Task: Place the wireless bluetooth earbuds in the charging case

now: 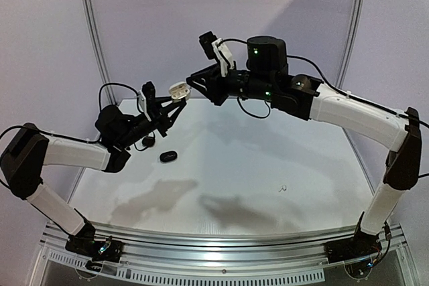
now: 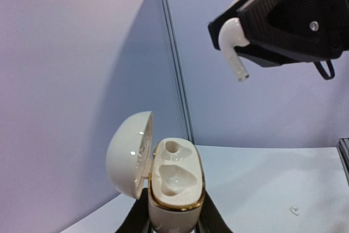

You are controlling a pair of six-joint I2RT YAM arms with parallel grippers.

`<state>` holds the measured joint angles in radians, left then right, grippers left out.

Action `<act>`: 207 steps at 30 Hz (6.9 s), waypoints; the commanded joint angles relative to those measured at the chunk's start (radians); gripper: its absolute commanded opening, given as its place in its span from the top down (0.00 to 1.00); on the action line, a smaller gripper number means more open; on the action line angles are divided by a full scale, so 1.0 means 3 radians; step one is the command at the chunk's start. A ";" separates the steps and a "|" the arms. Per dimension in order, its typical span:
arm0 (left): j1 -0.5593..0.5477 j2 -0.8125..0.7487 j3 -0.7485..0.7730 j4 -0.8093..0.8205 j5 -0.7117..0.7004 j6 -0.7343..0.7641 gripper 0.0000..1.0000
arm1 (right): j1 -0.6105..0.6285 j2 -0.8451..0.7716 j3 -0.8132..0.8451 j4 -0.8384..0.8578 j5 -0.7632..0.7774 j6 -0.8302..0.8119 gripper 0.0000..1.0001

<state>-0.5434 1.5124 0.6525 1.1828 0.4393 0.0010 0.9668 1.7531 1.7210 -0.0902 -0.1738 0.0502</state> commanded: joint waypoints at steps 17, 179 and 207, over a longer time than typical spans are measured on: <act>0.0077 0.0032 0.0008 0.0215 0.0192 -0.0405 1.00 | -0.0015 0.0371 0.0226 0.0306 -0.0158 -0.0861 1.00; 0.0156 -0.0181 -0.0071 -0.0092 0.0139 -0.1026 1.00 | -0.1171 0.0389 0.0234 -0.3524 0.1251 0.2481 0.58; 0.0206 -0.0292 -0.0175 -0.0122 0.0175 -0.1072 1.00 | -0.0913 0.0871 -0.1372 -0.3029 0.0856 0.3062 0.48</act>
<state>-0.4942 1.4326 0.6037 1.1530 0.4862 -0.3187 0.6872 1.9862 1.3487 -0.9901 0.0795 0.9878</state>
